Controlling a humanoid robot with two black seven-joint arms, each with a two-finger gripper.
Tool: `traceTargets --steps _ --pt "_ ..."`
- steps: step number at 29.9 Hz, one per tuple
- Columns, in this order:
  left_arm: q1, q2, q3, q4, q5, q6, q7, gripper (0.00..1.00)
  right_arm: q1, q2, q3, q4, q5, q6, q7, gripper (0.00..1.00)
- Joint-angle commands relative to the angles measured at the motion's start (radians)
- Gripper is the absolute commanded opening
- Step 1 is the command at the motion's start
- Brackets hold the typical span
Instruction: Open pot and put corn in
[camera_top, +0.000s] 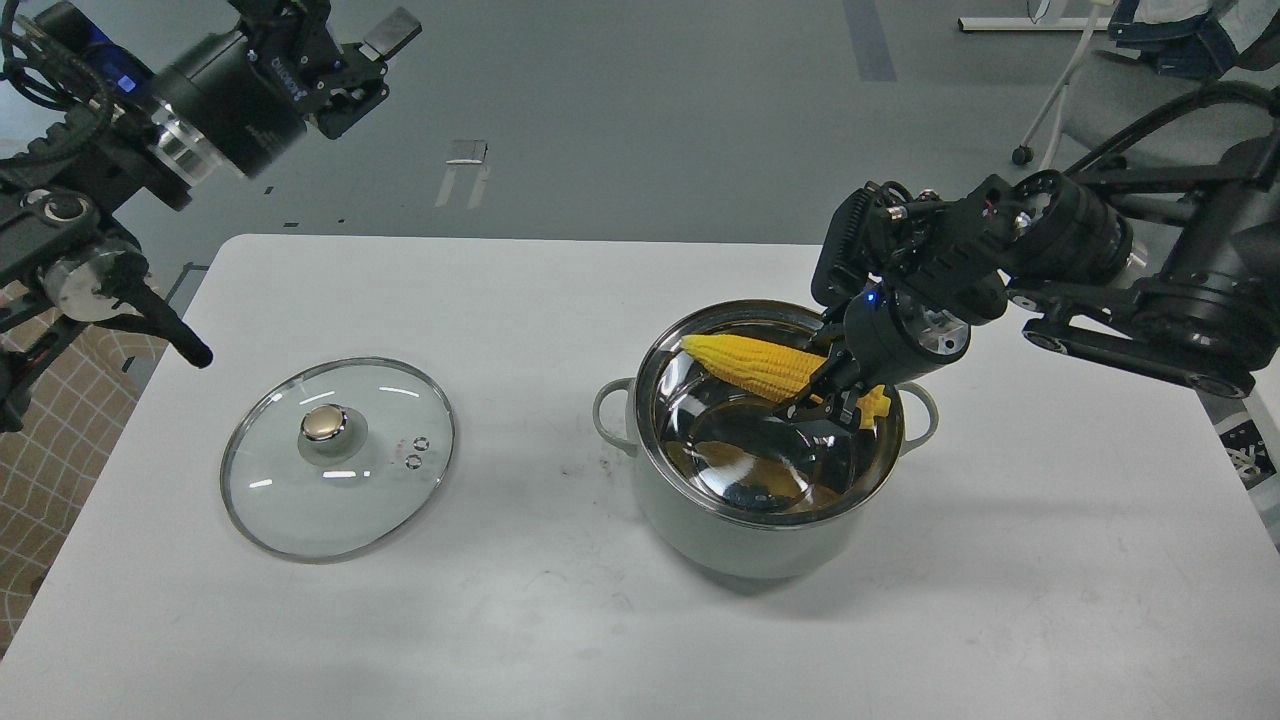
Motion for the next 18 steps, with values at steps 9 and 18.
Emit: traceTargets --steps 9,18 --pt "0.001 0.000 0.000 0.000 0.000 0.000 0.000 0.94 0.032 -0.002 0.062 -0.005 0.121 -0.006 0.000 0.84" --pt "0.001 -0.041 -0.003 0.030 0.000 0.003 0.000 0.98 0.103 -0.021 0.245 -0.353 0.502 -0.047 0.000 1.00"
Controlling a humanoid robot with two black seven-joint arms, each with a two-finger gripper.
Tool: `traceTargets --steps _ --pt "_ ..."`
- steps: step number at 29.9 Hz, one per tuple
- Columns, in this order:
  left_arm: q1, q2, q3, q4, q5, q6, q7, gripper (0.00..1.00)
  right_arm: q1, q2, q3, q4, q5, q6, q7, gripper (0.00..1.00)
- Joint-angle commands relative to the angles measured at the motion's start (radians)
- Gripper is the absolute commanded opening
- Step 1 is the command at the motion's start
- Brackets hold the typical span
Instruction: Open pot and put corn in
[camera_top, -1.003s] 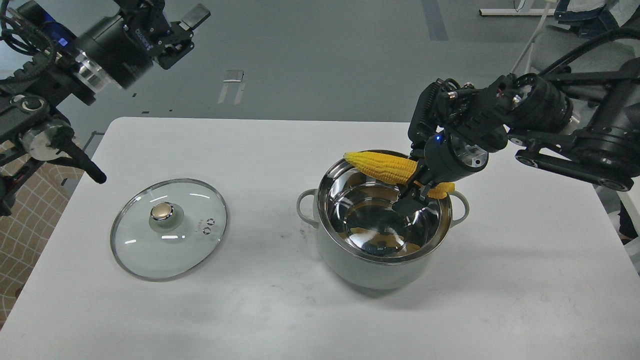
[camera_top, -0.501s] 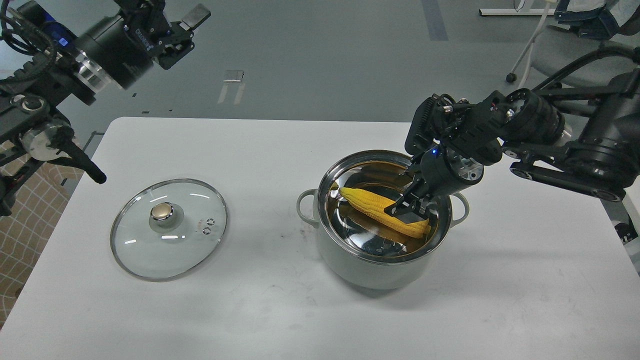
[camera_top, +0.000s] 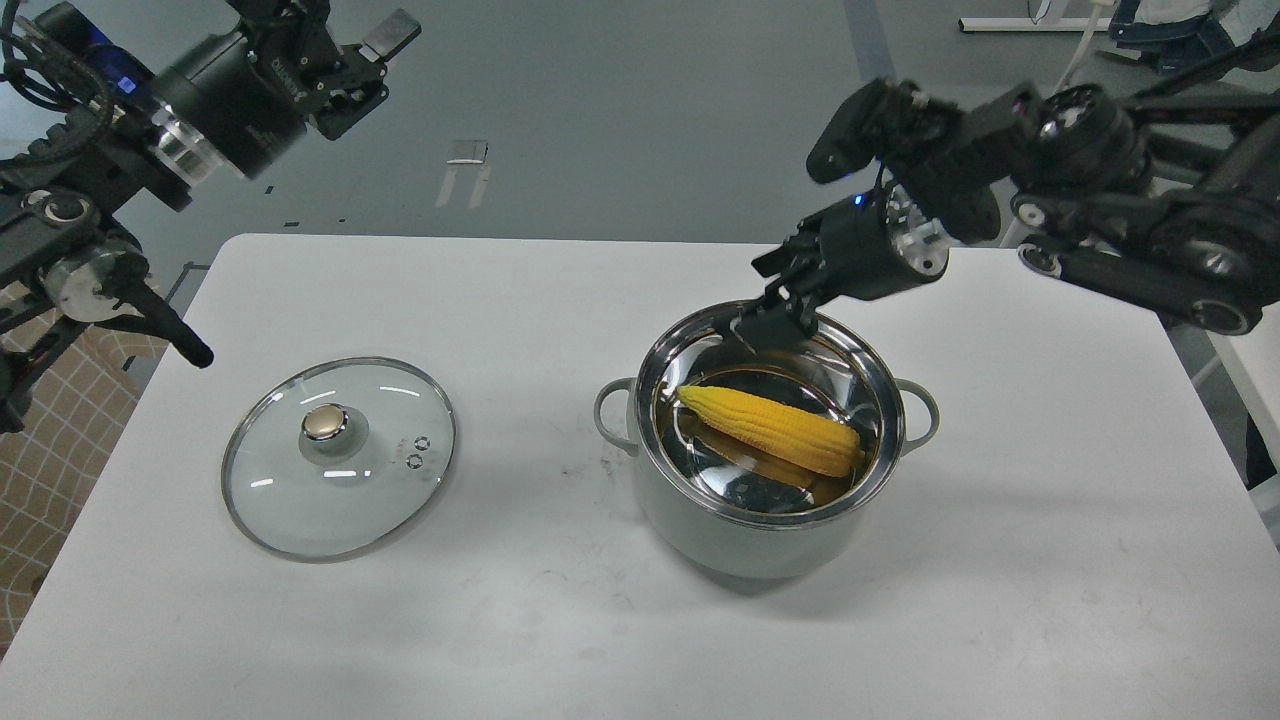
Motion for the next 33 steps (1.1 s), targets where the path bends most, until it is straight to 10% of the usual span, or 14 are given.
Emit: traceTargets --steps 1,11,21,33 --pt "-0.001 -0.030 -0.003 0.024 -0.007 0.002 0.000 0.98 -0.016 -0.003 0.101 -0.183 0.155 -0.050 0.000 1.00" --pt "0.002 -0.174 -0.078 0.190 -0.018 -0.010 0.000 0.98 -0.247 -0.023 0.344 -0.375 0.614 -0.166 0.000 1.00" --pt "0.005 -0.397 -0.219 0.411 -0.162 -0.198 0.159 0.98 -0.509 -0.004 0.715 -0.381 1.026 -0.157 0.000 1.00" --pt "0.051 -0.403 -0.315 0.371 -0.219 -0.198 0.170 0.98 -0.570 0.020 0.855 -0.384 1.172 -0.106 0.000 1.00"
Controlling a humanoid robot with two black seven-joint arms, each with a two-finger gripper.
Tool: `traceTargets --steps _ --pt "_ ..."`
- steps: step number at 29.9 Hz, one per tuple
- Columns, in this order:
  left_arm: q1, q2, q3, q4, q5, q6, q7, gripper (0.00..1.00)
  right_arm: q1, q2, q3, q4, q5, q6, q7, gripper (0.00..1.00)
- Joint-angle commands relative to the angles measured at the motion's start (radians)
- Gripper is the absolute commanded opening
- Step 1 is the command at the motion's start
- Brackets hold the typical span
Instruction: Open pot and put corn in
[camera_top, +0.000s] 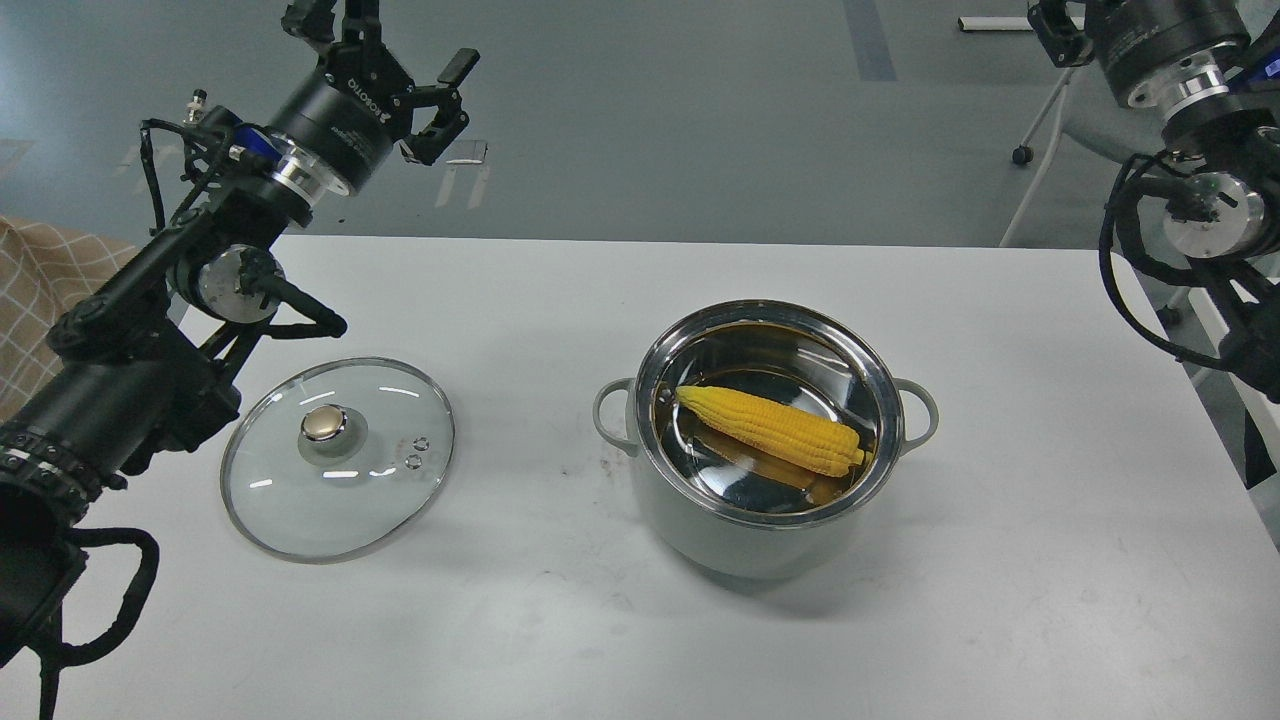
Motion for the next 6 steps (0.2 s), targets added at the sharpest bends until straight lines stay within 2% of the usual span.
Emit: traceTargets --steps 1,6 --pt "0.007 0.007 -0.009 -0.032 -0.010 0.000 0.002 0.98 -0.002 0.003 0.008 0.006 0.008 0.003 0.000 1.00" --pt "0.010 0.007 -0.009 -0.048 -0.010 0.000 0.003 0.98 -0.006 0.026 0.034 0.002 0.006 0.011 0.000 1.00"
